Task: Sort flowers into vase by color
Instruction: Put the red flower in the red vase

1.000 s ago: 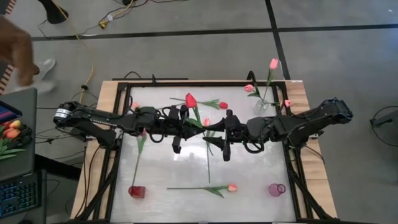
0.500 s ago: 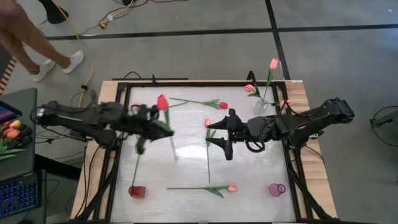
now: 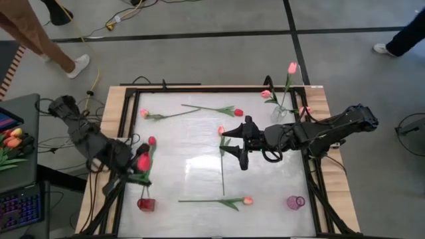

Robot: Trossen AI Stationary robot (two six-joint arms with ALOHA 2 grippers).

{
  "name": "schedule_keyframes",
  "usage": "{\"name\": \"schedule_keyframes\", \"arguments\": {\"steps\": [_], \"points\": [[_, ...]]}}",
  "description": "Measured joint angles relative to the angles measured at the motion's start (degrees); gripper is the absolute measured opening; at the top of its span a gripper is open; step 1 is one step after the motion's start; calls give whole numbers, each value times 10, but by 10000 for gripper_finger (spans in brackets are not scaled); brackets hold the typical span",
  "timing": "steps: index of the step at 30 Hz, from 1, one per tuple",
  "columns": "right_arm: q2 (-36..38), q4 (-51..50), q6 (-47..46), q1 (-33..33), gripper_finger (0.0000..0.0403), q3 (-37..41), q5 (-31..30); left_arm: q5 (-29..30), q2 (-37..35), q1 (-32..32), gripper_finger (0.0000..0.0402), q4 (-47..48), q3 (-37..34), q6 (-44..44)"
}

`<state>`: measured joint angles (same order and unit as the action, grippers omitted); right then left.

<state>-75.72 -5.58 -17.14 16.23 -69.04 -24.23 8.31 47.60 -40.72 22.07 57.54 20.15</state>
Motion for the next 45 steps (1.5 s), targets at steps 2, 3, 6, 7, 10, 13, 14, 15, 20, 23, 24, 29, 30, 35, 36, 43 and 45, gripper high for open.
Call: {"name": "schedule_keyframes", "arguments": {"steps": [2,3,6,7,10,13,14,15,20,23,24,29,30,35,36,43,45], "points": [[0,0,-12,-1,270,0,-2,39,0,-36,2,19,0,2],[0,0,-19,-2,270,0,-2,58,0,-52,2,24,0,3],[0,1,-37,-3,270,0,-3,108,-1,-98,2,28,-4,5],[0,2,-38,-3,270,0,-3,119,-1,-112,2,28,-9,6],[0,3,-40,-3,270,0,-3,150,0,-149,2,32,-31,28],[0,4,-47,-3,270,0,-10,171,0,-177,2,25,-52,56],[0,4,-52,-3,270,0,-14,177,-1,-184,2,24,-58,64],[0,4,-53,-4,270,0,-14,185,-1,-190,2,25,-63,68],[0,5,-54,-10,270,0,-14,228,0,-214,2,24,-70,65],[0,6,-59,-14,270,0,-14,240,0,-226,2,30,-70,61],[0,7,-63,-14,270,0,-14,241,0,-230,2,31,-70,61],[0,9,-65,-18,270,0,-14,265,12,-247,2,43,-70,60],[0,9,-65,-18,270,0,-14,269,15,-249,2,44,-70,60],[0,9,-65,-21,270,0,-14,271,24,-250,2,21,-100,78],[0,9,-65,-22,270,0,-14,271,24,-250,2,9,-110,83],[0,14,-64,-36,270,0,-13,269,23,-250,2,-67,-168,92],[0,14,-64,-38,270,0,-13,269,24,-250,2,-70,-178,99]]}}
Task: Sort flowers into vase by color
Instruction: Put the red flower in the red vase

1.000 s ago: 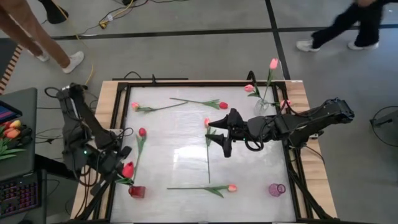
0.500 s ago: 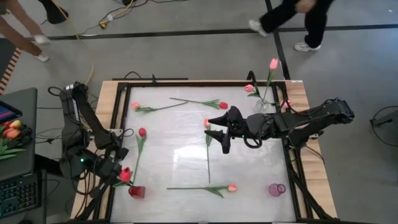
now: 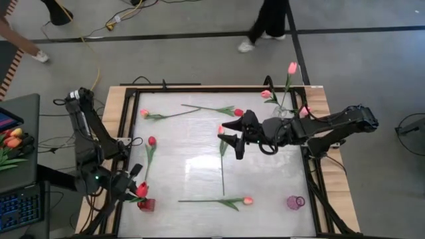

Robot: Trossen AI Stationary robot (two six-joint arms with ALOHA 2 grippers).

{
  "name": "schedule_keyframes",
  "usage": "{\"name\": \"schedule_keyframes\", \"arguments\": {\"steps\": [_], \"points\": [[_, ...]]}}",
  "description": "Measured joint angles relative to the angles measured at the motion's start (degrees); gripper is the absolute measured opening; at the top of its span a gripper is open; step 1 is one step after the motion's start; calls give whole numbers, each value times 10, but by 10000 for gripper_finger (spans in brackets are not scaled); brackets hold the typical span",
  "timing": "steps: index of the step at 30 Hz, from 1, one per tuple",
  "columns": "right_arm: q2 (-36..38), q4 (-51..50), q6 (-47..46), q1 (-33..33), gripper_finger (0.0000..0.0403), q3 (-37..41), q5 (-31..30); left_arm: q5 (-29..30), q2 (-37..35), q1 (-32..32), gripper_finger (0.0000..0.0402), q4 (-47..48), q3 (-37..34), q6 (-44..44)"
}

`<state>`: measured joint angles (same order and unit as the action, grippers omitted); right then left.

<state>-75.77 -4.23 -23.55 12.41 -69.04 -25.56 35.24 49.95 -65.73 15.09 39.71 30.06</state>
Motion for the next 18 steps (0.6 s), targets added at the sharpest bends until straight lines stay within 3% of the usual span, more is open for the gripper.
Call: {"name": "schedule_keyframes", "arguments": {"steps": [13,18], "points": [[0,0,1,-3,270,0,6,-1,-1,0,5,46,-16,35],[0,0,2,-3,270,0,17,-3,-1,0,43,49,-16,36]]}}
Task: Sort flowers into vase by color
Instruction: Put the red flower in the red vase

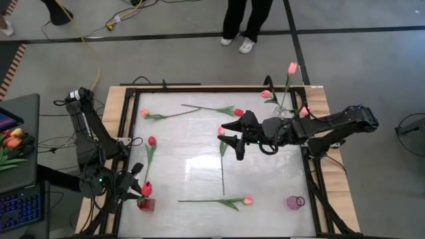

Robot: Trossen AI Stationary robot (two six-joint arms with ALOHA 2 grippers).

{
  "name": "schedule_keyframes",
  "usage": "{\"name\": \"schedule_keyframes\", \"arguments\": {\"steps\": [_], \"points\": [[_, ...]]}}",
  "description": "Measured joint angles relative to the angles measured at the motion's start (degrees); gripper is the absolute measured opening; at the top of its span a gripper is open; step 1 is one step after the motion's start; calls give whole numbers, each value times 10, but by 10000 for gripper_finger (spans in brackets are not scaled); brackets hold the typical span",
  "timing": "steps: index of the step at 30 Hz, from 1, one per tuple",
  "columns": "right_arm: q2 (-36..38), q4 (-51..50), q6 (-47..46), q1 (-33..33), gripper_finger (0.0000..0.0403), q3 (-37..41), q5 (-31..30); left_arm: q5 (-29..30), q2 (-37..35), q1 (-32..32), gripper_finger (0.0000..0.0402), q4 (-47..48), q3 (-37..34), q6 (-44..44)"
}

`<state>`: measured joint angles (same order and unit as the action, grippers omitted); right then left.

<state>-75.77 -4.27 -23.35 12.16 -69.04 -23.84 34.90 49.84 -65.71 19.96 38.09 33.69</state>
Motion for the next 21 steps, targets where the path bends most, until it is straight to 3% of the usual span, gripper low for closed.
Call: {"name": "schedule_keyframes", "arguments": {"steps": [5,11,16,21], "points": [[0,0,0,0,270,0,0,-21,0,0,103,3,0,4],[0,0,1,0,270,0,0,-109,-13,0,164,29,0,68],[0,0,13,0,270,0,0,-184,-46,0,181,101,7,168],[0,-1,14,0,270,0,0,-154,-81,8,182,240,44,314]]}}
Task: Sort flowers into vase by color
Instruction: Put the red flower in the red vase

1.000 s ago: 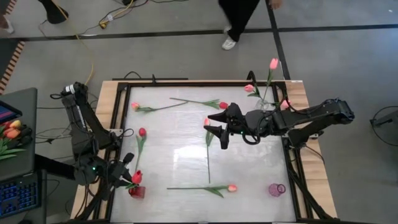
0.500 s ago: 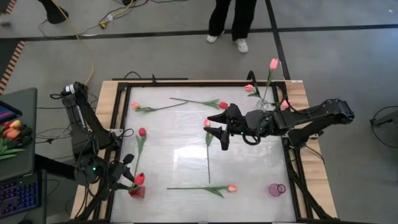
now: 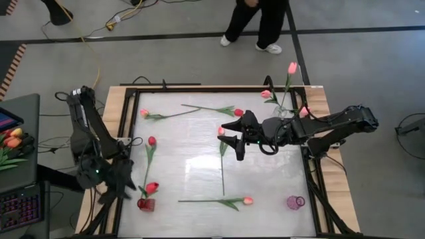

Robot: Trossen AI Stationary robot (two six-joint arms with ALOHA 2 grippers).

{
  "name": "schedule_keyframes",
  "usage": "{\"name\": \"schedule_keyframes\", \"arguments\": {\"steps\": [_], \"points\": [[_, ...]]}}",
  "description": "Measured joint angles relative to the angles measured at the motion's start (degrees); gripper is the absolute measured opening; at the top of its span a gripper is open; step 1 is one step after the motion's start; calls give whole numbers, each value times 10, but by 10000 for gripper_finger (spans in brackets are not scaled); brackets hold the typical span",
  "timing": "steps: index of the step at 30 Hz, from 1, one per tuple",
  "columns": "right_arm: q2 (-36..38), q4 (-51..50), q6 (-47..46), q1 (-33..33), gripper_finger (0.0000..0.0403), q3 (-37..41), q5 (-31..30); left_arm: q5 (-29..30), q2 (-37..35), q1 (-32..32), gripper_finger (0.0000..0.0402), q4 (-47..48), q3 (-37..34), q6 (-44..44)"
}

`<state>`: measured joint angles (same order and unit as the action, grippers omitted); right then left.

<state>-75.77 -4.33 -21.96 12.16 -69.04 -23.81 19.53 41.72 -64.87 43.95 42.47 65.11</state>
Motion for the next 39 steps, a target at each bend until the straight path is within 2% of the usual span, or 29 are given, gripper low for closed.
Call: {"name": "schedule_keyframes", "arguments": {"steps": [4,9,13,17,24,32,39], "points": [[0,0,0,0,270,0,0,60,-23,38,182,149,19,193],[0,-10,1,2,270,0,0,26,-39,94,176,299,19,368],[0,-25,1,2,270,0,0,23,-39,131,171,348,15,425],[0,-36,1,2,270,0,0,18,-31,172,169,334,0,421],[0,-44,1,2,270,0,0,12,40,250,169,287,-4,380],[0,-47,1,1,270,0,0,-97,172,345,169,266,-6,314],[0,-50,0,6,270,0,0,-113,259,378,169,215,-6,268]]}}
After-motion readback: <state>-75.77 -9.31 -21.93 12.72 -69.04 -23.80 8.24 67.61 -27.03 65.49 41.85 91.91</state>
